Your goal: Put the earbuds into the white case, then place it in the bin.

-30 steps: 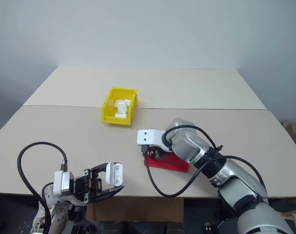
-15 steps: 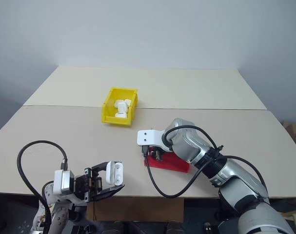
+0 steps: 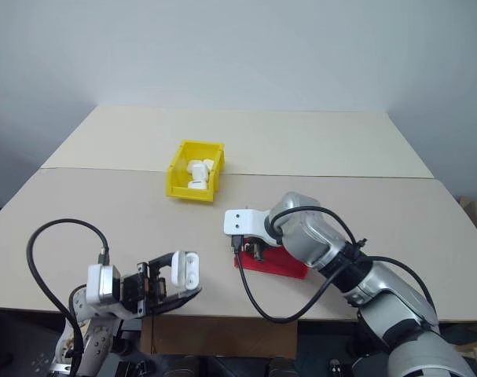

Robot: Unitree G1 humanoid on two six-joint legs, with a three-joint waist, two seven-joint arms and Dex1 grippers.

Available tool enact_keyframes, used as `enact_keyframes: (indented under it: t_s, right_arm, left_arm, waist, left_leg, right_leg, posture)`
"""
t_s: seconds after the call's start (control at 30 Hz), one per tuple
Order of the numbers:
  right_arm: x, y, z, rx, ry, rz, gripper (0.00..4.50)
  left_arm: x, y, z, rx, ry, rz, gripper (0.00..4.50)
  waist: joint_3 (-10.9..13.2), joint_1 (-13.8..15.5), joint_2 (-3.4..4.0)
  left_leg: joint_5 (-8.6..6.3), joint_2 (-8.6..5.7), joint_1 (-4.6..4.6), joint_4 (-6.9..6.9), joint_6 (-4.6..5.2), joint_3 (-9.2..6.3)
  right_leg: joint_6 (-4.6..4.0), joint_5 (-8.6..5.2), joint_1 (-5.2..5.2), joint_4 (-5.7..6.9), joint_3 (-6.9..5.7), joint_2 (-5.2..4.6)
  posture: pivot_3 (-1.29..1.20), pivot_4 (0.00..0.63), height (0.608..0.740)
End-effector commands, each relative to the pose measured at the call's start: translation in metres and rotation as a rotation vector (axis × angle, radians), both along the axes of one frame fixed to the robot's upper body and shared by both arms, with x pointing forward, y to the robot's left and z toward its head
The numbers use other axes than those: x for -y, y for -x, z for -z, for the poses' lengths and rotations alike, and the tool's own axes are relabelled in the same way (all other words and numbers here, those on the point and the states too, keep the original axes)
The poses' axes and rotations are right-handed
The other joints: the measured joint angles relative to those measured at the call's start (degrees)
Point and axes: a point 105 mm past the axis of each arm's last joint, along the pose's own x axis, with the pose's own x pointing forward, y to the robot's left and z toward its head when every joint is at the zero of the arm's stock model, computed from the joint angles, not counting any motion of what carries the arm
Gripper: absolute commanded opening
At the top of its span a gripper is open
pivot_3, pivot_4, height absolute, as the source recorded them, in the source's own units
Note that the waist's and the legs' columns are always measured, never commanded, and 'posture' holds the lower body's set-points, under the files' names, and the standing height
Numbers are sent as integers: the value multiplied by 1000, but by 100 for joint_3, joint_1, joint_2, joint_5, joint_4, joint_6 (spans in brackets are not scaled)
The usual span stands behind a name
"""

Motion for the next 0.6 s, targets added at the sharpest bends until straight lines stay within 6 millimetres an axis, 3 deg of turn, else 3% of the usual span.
enact_keyframes:
  t_s: [0.03,0.17,0.33,0.47,0.6]
  right_arm:
    - [10,1,-38,90,-134,69,1183]
    - [38,1,-88,261,-296,169,1183]
    - [59,17,-144,505,-657,181,1183]
    - [61,48,-169,695,-992,64,1183]
    - [54,74,-173,711,-1169,-88,1183]
  left_arm:
    - [5,3,-16,33,43,50,2777]
    - [15,0,-26,20,83,93,2777]
    - [27,-15,-41,3,73,108,2777]
    - [32,-20,-57,24,124,159,2777]
    - [34,-21,-63,39,108,198,2777]
  waist:
    - [0,-7,0]
    - [0,-8,0]
    - [-6,-3,-12]
    - [-7,-37,-11]
    - [-6,-42,-7]
  left_leg:
    - [0,0,0,0,0,0]
    - [0,0,0,-2,0,0]
    - [0,0,5,-2,0,-2]
    - [0,2,3,-5,0,-6]
    - [0,2,4,-6,1,-6]
  right_leg:
    - [0,0,0,0,0,1]
    - [0,0,-2,-1,0,1]
    - [1,-1,7,-4,0,3]
    - [3,-1,8,-8,2,9]
    - [3,0,6,-2,3,10]
  posture:
    - [0,150,740]
    - [0,150,740]
    - [0,150,740]
    - [0,150,740]
    - [0,150,740]
